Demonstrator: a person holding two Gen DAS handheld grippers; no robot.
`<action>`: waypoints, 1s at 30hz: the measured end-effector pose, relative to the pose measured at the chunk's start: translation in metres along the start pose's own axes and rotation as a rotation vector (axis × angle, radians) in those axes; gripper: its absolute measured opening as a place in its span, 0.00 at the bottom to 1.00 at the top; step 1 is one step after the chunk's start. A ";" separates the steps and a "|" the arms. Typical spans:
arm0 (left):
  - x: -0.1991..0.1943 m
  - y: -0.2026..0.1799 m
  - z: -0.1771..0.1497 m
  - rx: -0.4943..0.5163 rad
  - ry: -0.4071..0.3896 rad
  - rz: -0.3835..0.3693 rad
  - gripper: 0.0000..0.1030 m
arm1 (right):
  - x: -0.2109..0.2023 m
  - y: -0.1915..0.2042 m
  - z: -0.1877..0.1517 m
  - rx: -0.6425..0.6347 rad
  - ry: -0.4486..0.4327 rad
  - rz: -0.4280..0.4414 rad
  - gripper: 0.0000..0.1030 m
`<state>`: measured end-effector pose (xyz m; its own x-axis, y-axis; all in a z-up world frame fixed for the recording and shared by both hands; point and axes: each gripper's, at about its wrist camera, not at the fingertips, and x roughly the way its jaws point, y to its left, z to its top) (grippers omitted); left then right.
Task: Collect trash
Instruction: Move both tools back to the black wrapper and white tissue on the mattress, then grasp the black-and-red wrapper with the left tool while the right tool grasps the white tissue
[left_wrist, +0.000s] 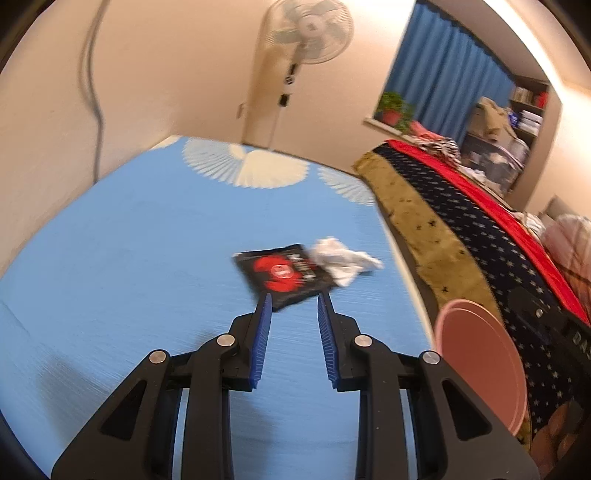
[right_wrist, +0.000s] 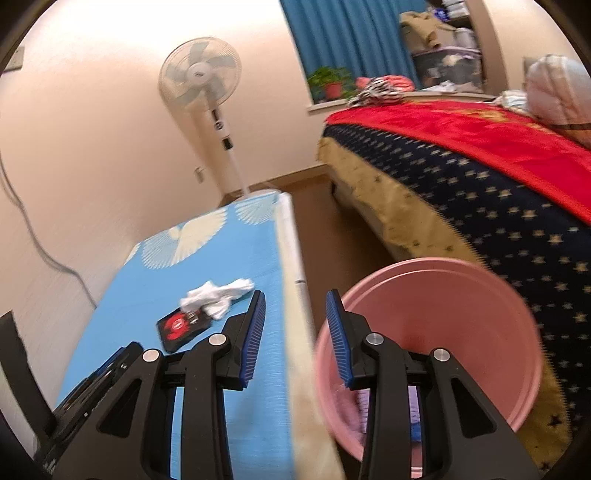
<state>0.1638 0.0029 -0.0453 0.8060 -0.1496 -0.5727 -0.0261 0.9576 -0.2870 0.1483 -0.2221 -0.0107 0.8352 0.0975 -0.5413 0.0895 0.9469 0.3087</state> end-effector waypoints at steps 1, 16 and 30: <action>0.003 0.004 0.001 -0.013 0.008 0.002 0.25 | 0.003 0.002 0.000 0.000 0.007 0.008 0.34; 0.064 0.043 0.009 -0.198 0.158 -0.071 0.24 | 0.082 0.029 0.000 0.053 0.115 0.125 0.35; 0.078 0.041 0.010 -0.194 0.202 -0.086 0.03 | 0.161 0.028 0.001 0.290 0.256 0.193 0.41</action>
<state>0.2314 0.0330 -0.0939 0.6764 -0.2928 -0.6759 -0.0915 0.8771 -0.4715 0.2863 -0.1806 -0.0884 0.6928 0.3720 -0.6178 0.1242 0.7824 0.6103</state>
